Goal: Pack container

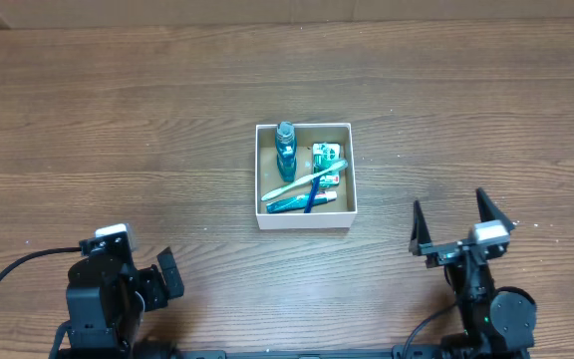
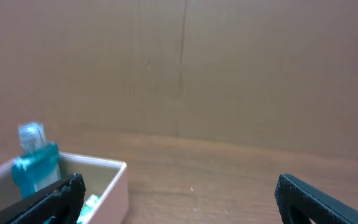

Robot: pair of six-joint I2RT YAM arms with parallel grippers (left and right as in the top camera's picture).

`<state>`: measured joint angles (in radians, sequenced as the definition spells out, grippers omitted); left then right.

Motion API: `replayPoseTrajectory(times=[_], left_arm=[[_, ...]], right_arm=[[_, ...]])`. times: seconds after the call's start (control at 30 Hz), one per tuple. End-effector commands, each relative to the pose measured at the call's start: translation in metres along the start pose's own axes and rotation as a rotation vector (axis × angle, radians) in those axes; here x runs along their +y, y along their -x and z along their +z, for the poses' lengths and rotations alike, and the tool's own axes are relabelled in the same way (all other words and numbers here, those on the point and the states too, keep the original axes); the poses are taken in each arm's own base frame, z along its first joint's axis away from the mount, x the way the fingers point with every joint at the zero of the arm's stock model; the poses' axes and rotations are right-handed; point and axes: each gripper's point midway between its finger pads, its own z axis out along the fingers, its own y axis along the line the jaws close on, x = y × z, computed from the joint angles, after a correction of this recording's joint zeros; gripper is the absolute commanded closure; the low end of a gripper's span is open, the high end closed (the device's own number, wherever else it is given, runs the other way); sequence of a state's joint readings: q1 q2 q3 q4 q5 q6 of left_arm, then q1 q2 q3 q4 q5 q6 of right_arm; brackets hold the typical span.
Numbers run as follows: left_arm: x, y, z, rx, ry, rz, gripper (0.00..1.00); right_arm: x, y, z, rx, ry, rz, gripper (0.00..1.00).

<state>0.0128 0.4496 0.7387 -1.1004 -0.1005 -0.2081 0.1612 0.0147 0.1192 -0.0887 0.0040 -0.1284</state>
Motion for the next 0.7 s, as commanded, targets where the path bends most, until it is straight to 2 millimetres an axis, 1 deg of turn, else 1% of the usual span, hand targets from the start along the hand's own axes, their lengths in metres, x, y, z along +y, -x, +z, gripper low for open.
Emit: replayPoseTrajectory(times=[0.0, 0.07, 0.1, 0.67], left_arm=[[-0.002, -0.001, 0.000, -0.001, -0.009, -0.009, 0.00], [-0.002, -0.001, 0.000, -0.001, -0.009, -0.009, 0.00], [-0.002, -0.001, 0.000, -0.001, -0.009, -0.009, 0.00], [-0.002, -0.001, 0.000, -0.001, -0.009, -0.009, 0.00]], right_arm=[[-0.002, -0.031, 0.003, 0.054, -0.011, -0.042, 0.00], [-0.003, -0.050, 0.004, 0.092, -0.014, -0.002, 0.00], [-0.002, -0.052, 0.004, 0.099, -0.013, 0.001, 0.00], [-0.002, -0.051, 0.004, 0.095, -0.013, -0.009, 0.00]])
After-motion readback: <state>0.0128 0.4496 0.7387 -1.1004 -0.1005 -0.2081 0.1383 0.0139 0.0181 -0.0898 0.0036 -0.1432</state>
